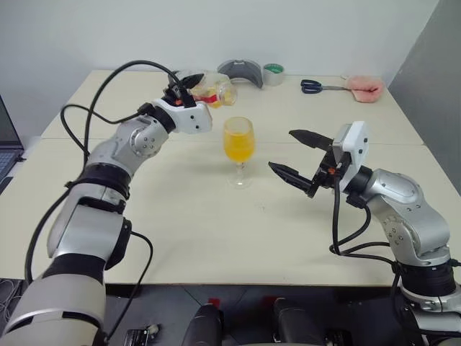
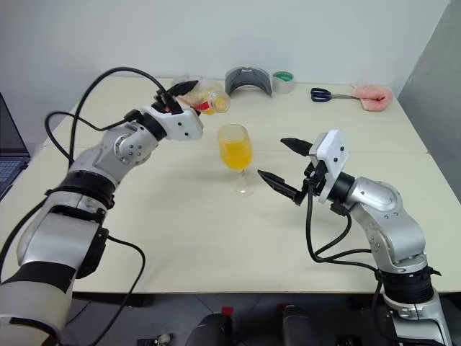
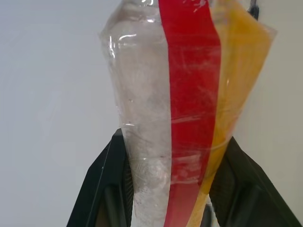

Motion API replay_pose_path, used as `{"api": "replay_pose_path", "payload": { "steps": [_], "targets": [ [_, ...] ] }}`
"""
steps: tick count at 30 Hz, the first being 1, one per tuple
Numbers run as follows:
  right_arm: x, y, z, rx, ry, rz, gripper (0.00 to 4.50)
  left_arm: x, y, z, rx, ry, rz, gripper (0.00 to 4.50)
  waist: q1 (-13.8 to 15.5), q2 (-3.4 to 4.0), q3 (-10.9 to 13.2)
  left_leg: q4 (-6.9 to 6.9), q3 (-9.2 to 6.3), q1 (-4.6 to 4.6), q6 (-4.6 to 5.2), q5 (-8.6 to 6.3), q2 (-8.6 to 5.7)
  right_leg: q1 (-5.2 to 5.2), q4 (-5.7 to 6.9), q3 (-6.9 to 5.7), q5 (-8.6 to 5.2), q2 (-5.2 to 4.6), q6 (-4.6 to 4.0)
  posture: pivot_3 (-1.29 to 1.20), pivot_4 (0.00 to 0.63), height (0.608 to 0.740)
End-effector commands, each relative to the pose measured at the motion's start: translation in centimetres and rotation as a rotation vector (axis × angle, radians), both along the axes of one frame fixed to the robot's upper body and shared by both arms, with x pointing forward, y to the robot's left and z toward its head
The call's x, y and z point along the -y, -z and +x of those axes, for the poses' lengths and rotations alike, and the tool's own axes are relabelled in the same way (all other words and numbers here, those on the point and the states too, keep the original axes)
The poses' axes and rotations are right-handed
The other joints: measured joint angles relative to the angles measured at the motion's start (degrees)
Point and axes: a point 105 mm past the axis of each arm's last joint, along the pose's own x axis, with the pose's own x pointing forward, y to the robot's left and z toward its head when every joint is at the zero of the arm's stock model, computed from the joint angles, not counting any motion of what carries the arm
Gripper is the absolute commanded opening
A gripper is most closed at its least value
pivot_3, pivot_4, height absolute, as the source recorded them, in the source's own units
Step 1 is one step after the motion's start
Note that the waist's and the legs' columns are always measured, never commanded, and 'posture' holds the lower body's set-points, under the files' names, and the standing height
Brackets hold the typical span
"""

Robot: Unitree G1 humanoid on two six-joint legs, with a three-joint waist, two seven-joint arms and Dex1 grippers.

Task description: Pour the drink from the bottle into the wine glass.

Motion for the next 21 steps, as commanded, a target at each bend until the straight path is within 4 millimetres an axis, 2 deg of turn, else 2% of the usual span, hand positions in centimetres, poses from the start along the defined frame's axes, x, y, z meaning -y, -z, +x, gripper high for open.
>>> {"api": "replay_pose_path", "payload": {
  "steps": [1,6,10,13,15,17,21],
  "targets": [
    [-0.5,-1.9,-0.7,0.100,-0.009,0.030,4.50,-0.8,-2.9,-0.2,-0.024,0.009,-0.262,1.70,0.0,0.00,0.0,0.00,0.00,0.00,0.00,0.00,0.01,0.00,0.00,0.00,0.00,0.00,0.00,0.00,0.150,0.740],
    [-1.1,-2.0,-1.9,0.045,-0.092,0.047,4.50,-3.2,-2.5,-0.3,-0.163,-0.049,-0.556,1.70,-0.6,0.00,0.0,0.01,0.01,-0.01,-0.01,0.00,0.02,-0.06,0.09,0.05,0.00,0.00,-0.01,0.00,0.150,0.740],
    [-2.1,-1.7,-2.8,0.009,-0.159,0.011,4.50,-5.8,-0.3,-1.3,-0.287,-0.117,-0.744,1.70,-1.2,0.00,0.0,0.04,0.03,0.06,0.00,0.00,0.03,-0.09,0.25,0.14,0.00,0.00,-0.01,0.00,0.150,0.740],
    [-3.6,-0.8,-3.4,-0.037,-0.210,-0.046,4.50,-7.7,2.4,-2.4,-0.400,-0.156,-0.889,1.70,-1.5,0.01,0.0,0.05,0.02,0.11,0.01,0.00,0.06,-0.09,0.33,0.15,0.00,0.01,-0.01,0.00,0.150,0.740],
    [-4.4,0.3,-3.7,-0.078,-0.231,-0.105,4.50,-8.6,4.1,-3.1,-0.452,-0.182,-0.934,1.70,-1.5,0.01,0.0,0.05,0.01,0.12,0.01,0.00,0.07,-0.10,0.35,0.15,-0.01,0.02,-0.02,0.00,0.150,0.740],
    [-4.9,0.9,-3.7,-0.106,-0.242,-0.134,4.50,-9.3,4.9,-3.6,-0.471,-0.200,-0.980,1.70,-1.3,-0.01,0.0,0.07,0.00,0.10,0.00,0.00,0.06,-0.13,0.35,0.15,-0.01,0.01,-0.02,0.00,0.150,0.740],
    [-6.1,1.2,-3.7,-0.108,-0.275,-0.161,4.50,-10.8,6.5,-4.2,-0.488,-0.254,-1.036,1.70,-0.9,-0.04,0.0,0.10,0.00,0.06,0.00,0.00,0.04,-0.13,0.31,0.13,0.00,-0.02,-0.02,0.00,0.150,0.740]
  ]
}}
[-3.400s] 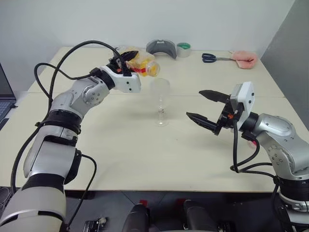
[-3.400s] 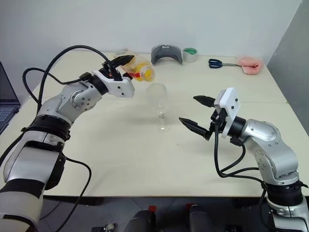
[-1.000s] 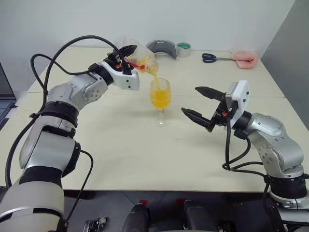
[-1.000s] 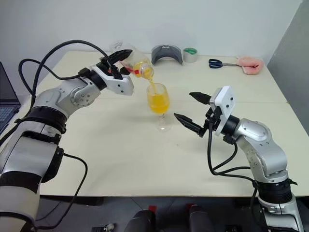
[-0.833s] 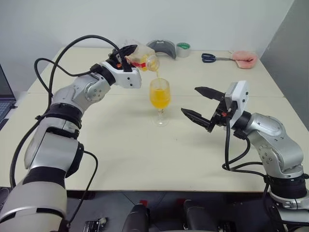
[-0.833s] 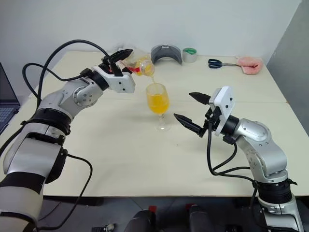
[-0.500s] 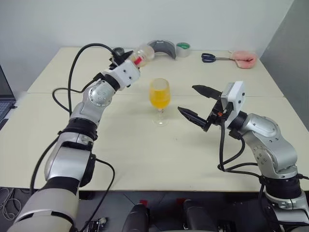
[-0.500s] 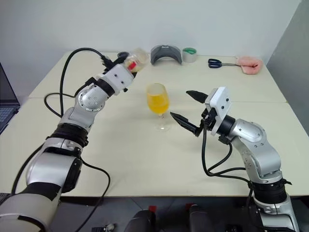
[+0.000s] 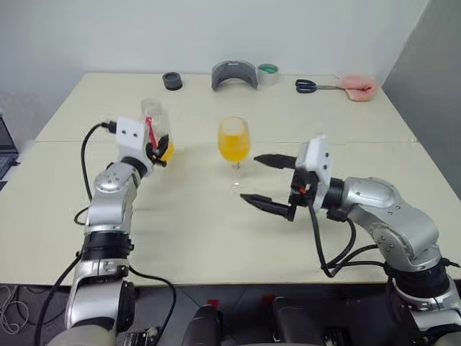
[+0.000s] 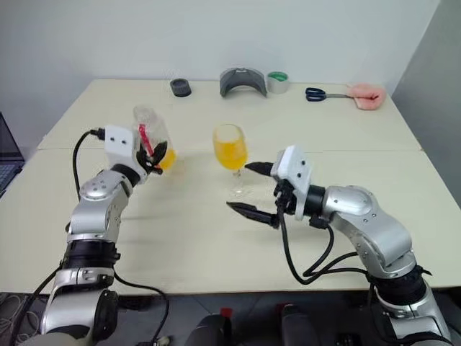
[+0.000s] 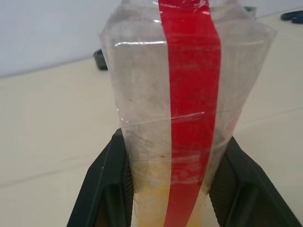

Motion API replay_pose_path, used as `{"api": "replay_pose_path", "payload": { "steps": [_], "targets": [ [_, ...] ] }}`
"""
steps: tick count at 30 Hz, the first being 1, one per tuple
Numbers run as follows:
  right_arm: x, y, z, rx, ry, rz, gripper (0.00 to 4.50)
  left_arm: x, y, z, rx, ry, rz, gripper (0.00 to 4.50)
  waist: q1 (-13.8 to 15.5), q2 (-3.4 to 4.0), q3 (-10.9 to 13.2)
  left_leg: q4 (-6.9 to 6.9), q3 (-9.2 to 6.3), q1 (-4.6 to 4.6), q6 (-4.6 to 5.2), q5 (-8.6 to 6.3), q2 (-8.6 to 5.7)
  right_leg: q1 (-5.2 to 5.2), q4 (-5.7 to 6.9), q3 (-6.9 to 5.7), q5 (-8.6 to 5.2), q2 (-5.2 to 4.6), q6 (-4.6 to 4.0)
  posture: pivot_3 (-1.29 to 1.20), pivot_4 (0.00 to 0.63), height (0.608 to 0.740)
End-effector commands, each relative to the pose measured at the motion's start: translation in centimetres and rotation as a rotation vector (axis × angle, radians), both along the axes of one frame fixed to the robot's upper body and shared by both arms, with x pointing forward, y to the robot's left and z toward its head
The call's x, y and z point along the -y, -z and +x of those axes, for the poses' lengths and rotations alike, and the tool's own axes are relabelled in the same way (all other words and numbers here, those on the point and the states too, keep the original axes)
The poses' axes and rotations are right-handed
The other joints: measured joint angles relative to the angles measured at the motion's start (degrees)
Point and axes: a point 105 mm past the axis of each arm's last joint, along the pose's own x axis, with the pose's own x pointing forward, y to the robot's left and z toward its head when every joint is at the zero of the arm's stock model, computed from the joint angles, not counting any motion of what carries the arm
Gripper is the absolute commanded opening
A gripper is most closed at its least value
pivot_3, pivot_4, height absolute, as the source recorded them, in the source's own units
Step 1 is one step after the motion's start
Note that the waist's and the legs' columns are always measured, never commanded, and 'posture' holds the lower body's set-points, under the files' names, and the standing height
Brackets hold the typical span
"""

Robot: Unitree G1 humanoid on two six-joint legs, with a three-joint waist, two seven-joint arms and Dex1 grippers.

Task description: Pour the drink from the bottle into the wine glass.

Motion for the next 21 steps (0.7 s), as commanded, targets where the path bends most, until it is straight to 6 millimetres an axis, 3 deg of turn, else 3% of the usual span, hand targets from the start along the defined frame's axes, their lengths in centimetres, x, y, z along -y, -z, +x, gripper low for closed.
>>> {"api": "replay_pose_path", "payload": {
  "steps": [1,7,16,21],
  "targets": [
    [-1.2,-0.9,-0.3,0.049,-0.038,0.000,4.50,-0.6,-2.0,-0.5,0.071,-0.022,-0.054,1.70,0.1,-0.01,0.0,0.00,0.00,0.00,0.00,0.00,0.00,0.00,0.00,0.00,0.00,0.00,0.00,0.00,0.150,0.740],
    [-2.5,-1.3,-0.1,0.075,-0.064,0.014,4.50,-1.5,0.1,-0.8,-0.009,-0.013,-0.135,1.70,0.3,-0.04,0.0,-0.02,0.02,0.01,0.00,0.00,0.00,0.00,-0.03,0.00,0.00,-0.01,0.00,0.00,0.150,0.740],
    [-2.9,-1.3,-0.2,0.094,-0.086,0.016,4.50,-2.3,1.9,-0.8,-0.083,0.012,-0.072,1.70,0.2,-0.05,0.0,-0.05,0.03,0.05,0.00,0.00,0.01,-0.01,-0.01,0.01,0.00,0.00,0.00,0.00,0.150,0.740],
    [-2.8,-1.2,-0.1,0.094,-0.083,0.015,4.50,-2.3,2.2,-1.3,-0.075,0.032,-0.057,3.29,0.1,-0.05,0.0,-0.05,0.02,0.05,0.00,0.00,0.01,-0.01,-0.01,0.02,0.00,0.00,0.00,0.00,0.150,0.740]
  ]
}}
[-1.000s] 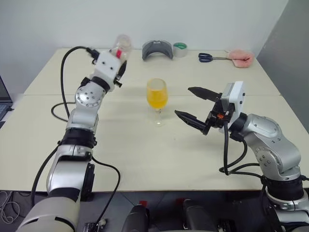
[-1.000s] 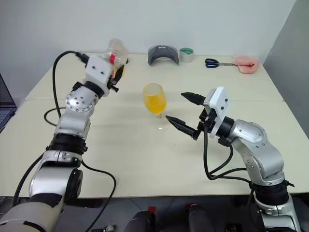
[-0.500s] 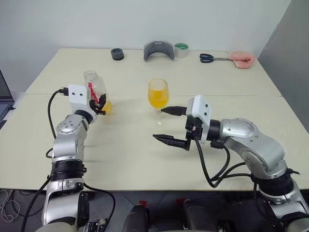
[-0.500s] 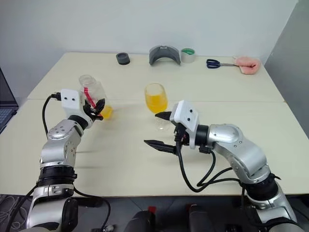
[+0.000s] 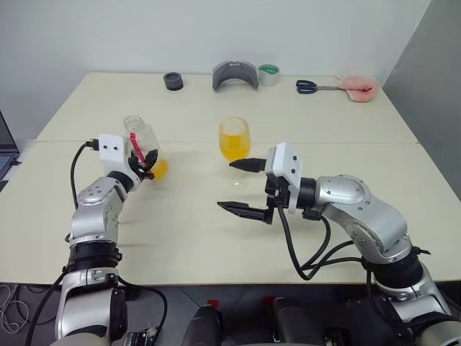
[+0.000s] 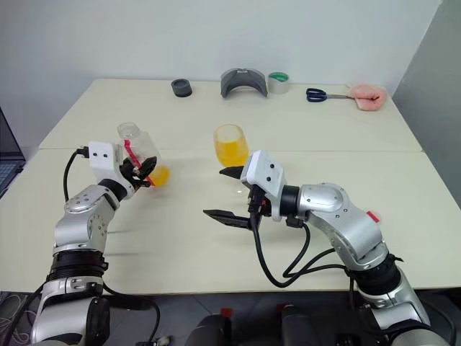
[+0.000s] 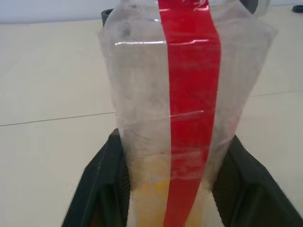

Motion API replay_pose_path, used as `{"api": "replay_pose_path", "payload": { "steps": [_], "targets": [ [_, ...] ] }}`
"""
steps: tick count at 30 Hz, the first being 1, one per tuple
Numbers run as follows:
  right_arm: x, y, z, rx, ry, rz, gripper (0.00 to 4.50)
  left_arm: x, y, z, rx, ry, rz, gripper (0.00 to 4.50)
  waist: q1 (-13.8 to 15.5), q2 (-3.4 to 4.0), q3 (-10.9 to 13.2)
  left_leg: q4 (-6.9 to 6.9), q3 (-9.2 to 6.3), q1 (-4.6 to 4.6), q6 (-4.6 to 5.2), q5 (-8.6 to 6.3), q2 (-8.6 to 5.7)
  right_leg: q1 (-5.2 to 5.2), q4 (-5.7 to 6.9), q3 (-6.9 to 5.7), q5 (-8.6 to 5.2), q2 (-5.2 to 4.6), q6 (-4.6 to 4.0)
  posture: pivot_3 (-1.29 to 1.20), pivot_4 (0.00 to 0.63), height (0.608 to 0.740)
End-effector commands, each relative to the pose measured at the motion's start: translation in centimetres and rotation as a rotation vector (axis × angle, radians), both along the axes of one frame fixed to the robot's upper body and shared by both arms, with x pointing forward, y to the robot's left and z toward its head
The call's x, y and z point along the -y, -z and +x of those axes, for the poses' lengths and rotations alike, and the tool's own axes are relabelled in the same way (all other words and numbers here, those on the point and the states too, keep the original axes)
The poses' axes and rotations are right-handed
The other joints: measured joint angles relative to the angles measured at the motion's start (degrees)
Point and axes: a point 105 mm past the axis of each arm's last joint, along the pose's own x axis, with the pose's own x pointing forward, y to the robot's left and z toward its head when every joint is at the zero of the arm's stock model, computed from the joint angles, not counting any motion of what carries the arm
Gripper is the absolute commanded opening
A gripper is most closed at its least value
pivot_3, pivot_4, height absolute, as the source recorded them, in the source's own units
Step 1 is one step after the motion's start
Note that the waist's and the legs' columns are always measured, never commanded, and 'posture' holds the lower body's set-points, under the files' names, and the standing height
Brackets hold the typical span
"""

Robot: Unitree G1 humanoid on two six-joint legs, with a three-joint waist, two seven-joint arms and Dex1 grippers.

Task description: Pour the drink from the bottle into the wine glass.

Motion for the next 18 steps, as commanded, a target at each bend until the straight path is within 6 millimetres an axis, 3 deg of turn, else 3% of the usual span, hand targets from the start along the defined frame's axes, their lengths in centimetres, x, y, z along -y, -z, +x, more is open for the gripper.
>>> {"api": "replay_pose_path", "payload": {
  "steps": [1,4,11,18],
  "targets": [
    [0.0,-1.1,-0.2,0.048,-0.014,0.016,4.50,-0.1,-0.1,-0.5,0.019,0.012,0.038,3.63,0.0,0.00,0.0,0.00,0.00,0.00,0.00,0.00,0.01,-0.01,0.00,0.00,0.00,0.00,0.00,0.00,0.150,0.740],
    [0.2,-1.0,-0.1,0.048,-0.010,0.012,4.50,0.0,0.1,-0.9,0.021,0.019,0.057,4.49,0.0,0.00,0.0,-0.01,-0.02,-0.02,0.00,0.00,0.01,-0.02,-0.01,-0.01,0.00,0.00,0.00,0.00,0.150,0.740],
    [2.7,1.2,1.3,0.077,0.115,-0.001,4.50,0.2,0.5,-2.9,0.052,0.003,0.069,4.49,0.2,-0.03,0.0,-0.03,-0.01,-0.02,0.00,0.00,0.01,0.00,-0.06,0.01,0.00,-0.03,0.00,0.00,0.150,0.740],
    [7.1,2.8,3.3,-0.021,0.448,0.249,4.50,-0.2,0.7,-6.1,0.069,-0.131,0.102,4.49,0.2,-0.04,0.0,-0.06,0.01,-0.01,0.01,-0.01,0.12,-0.03,-0.04,0.13,0.00,-0.12,0.00,0.00,0.150,0.740]
  ]
}}
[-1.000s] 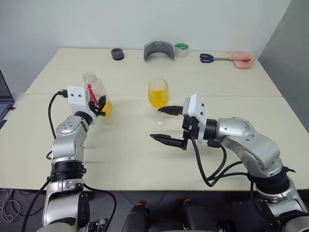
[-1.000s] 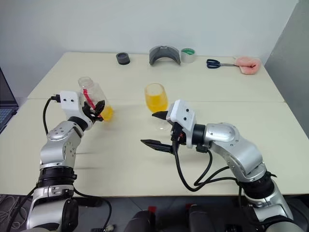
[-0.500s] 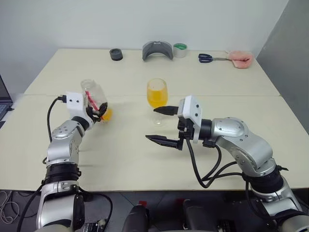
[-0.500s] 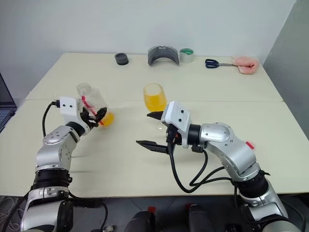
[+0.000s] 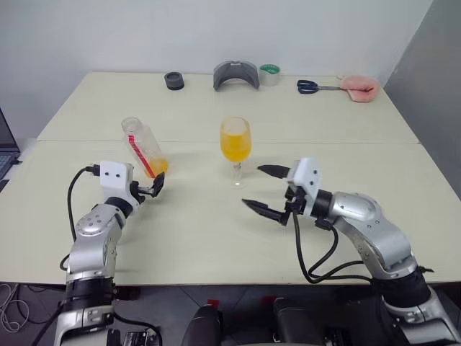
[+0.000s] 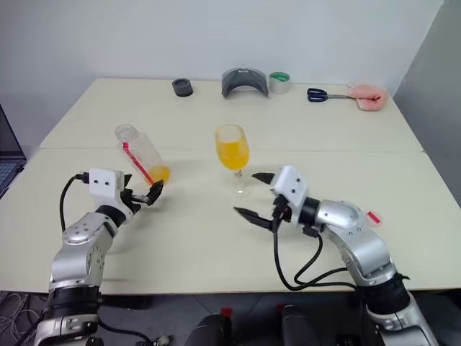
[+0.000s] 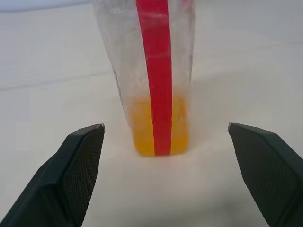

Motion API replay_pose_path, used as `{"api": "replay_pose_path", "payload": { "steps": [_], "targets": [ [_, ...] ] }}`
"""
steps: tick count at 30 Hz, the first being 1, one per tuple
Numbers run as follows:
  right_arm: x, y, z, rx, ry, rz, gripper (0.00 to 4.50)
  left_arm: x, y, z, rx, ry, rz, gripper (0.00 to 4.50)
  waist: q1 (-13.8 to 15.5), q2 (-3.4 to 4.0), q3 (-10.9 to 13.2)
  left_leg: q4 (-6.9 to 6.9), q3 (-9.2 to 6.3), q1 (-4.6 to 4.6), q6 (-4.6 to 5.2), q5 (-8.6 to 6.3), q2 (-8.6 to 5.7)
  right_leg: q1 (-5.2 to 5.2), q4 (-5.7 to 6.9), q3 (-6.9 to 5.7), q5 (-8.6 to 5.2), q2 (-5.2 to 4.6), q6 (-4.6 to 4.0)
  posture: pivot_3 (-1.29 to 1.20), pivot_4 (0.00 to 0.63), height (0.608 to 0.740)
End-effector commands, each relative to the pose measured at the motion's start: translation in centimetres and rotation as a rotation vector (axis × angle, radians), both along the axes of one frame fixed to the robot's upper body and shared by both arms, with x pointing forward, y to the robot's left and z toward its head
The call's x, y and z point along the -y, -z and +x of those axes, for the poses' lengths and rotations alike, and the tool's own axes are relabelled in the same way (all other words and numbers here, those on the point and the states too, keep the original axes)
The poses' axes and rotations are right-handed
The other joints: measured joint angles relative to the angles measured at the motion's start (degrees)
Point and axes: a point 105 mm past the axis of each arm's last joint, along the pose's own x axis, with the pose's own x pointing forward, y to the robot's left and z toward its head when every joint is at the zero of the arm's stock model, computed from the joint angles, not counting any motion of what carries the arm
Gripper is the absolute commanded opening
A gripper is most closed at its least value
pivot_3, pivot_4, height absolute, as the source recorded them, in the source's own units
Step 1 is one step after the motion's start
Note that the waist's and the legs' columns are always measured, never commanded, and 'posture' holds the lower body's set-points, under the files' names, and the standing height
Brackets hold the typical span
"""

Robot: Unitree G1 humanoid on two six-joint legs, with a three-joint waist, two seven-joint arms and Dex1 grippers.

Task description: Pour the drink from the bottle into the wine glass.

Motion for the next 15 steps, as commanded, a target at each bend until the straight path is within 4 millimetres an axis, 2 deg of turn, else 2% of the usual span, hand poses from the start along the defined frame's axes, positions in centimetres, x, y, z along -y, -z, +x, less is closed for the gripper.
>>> {"api": "replay_pose_path", "payload": {
  "steps": [1,4,7,10,15],
  "targets": [
    [1.9,-0.8,0.7,0.060,0.158,0.116,4.50,0.1,-2.5,-1.4,0.107,-0.050,0.028,4.49,0.1,0.00,0.0,0.00,0.00,0.02,0.00,0.00,0.01,0.02,0.00,-0.01,0.00,0.00,0.00,0.00,0.150,0.740],
    [3.5,1.3,1.3,0.052,0.298,0.150,4.50,0.2,-2.3,-2.6,0.123,-0.075,-0.014,4.49,0.2,-0.05,0.0,-0.01,0.05,0.04,0.00,0.00,0.00,0.05,-0.02,-0.03,0.00,0.01,0.00,0.00,0.150,0.740],
    [3.7,3.8,1.3,0.072,0.357,0.095,4.50,0.5,-1.3,-3.4,0.091,-0.106,-0.047,4.49,0.3,-0.04,0.0,-0.02,0.12,0.08,0.00,0.00,-0.05,0.08,-0.03,-0.01,0.00,0.04,0.00,0.00,0.150,0.740],
    [3.7,4.3,1.5,0.073,0.390,0.122,4.50,0.8,-1.3,-3.8,0.102,-0.115,-0.063,4.49,0.3,-0.04,0.0,-0.02,0.14,0.10,0.00,0.00,-0.05,0.08,-0.02,-0.01,-0.01,0.13,0.00,0.00,0.150,0.740],
    [3.9,4.0,2.0,0.073,0.417,0.161,4.50,1.7,-1.6,-4.2,0.134,-0.091,-0.068,4.49,0.3,-0.04,0.0,-0.02,0.14,0.13,0.00,0.00,-0.02,0.14,-0.05,-0.01,-0.01,0.16,0.00,0.00,0.150,0.740]
  ]
}}
